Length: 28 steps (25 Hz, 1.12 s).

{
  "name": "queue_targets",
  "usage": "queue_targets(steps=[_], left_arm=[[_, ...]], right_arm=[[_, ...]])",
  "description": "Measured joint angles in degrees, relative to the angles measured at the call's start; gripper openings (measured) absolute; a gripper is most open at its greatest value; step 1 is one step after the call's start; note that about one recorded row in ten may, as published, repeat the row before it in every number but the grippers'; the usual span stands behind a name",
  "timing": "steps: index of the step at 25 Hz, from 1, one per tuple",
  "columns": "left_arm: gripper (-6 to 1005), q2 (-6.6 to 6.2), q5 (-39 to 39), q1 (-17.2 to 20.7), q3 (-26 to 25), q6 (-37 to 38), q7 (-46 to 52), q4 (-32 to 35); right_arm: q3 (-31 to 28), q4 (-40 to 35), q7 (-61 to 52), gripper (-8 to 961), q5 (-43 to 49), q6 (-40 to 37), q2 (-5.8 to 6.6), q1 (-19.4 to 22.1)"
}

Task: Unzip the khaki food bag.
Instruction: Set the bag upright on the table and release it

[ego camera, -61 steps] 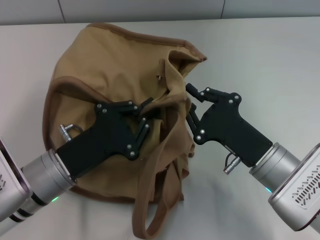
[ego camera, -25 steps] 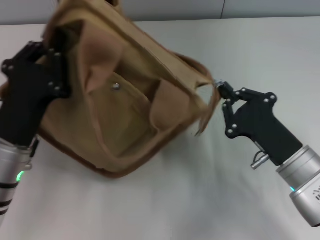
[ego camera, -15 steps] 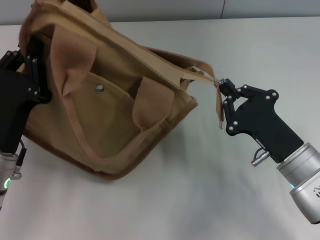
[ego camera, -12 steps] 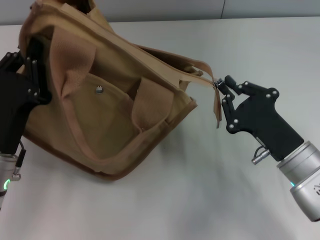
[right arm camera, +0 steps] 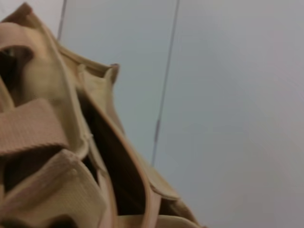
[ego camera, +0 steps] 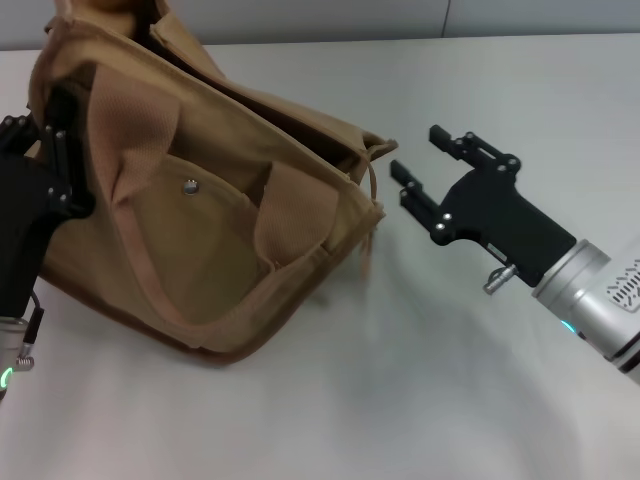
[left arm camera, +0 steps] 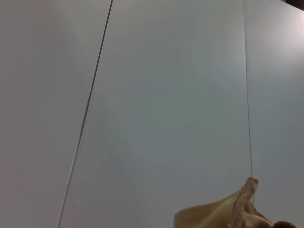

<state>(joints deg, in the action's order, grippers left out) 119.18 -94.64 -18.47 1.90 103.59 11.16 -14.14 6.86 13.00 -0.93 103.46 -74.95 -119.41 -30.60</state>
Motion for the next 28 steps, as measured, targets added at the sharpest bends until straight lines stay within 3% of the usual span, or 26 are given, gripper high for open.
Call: queue_targets(steps=[11, 17, 19, 25, 28], left_arm=[[109, 0.00, -0.2, 0.1, 0.3, -0.2, 0.0, -0.1], [113, 0.00, -0.2, 0.1, 0.3, -1.0, 0.0, -0.1], [114, 0.00, -0.2, 0.2, 0.3, -1.1, 0.0, -0.1], [118, 0.00, -0.4, 0.2, 0.3, -1.6, 0.0, -0.4], [120, 0.00, -0.5, -0.1, 0.5, -3.2, 0.6, -0.8]], right_arm=[[0.7, -0.9, -3.6, 577, 2.9, 4.7, -0.25, -5.0], [0.6, -1.0, -3.5, 351, 3.7, 4.5, -0.29, -5.4], [0.4, -1.0, -3.5, 132, 4.3, 4.5, -0.31, -5.5], [-1.5, -0.9, -3.7, 28, 4.1, 4.0, -0.39, -5.9], [-5.4, -1.1, -5.9, 28, 4.1, 2.6, -0.23, -7.0]])
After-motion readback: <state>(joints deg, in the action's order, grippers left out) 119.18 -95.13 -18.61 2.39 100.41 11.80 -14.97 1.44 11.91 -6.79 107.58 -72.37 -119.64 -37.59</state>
